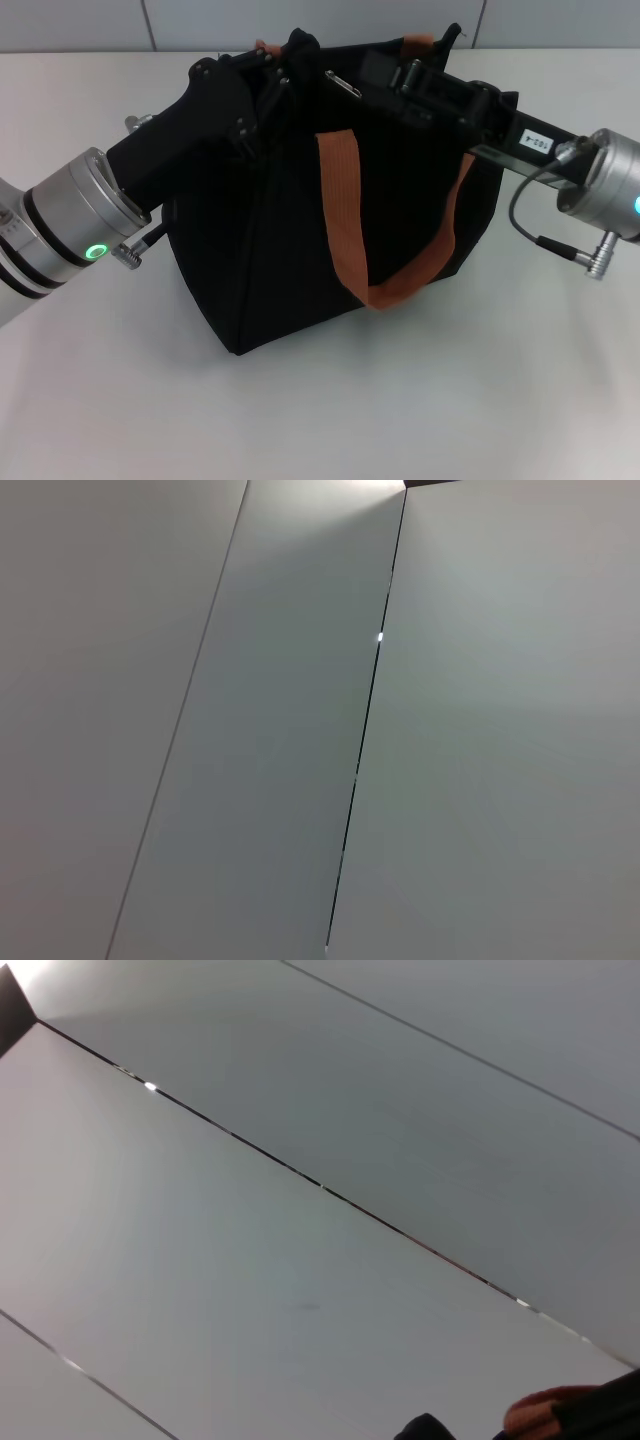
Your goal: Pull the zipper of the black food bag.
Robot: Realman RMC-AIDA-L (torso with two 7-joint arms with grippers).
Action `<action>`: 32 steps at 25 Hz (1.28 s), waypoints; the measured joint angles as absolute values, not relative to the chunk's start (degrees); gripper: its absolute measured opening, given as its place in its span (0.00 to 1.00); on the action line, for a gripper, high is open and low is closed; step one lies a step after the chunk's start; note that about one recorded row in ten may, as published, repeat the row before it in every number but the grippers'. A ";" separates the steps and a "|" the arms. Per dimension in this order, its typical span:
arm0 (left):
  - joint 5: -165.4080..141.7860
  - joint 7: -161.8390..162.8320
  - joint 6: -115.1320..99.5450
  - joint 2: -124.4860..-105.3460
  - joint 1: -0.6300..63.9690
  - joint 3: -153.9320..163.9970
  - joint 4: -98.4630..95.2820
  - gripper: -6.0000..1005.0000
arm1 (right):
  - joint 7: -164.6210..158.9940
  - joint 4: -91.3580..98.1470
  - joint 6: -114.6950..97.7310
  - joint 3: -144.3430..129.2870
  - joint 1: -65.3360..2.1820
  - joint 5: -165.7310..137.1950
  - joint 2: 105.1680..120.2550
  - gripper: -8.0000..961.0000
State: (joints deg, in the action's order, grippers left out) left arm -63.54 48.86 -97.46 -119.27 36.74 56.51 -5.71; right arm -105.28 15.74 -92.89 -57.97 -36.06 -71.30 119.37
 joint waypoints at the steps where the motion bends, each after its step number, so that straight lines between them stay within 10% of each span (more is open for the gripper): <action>1: -63.54 48.84 -97.48 -119.27 36.74 56.55 -5.71 0.03 | -105.06 15.45 -92.56 -57.99 -36.43 -71.33 119.36 0.73; 32: -63.25 48.16 -96.57 -119.26 36.91 56.86 -5.79 0.03 | -106.18 14.97 -91.11 -59.64 -37.85 -71.47 119.61 0.66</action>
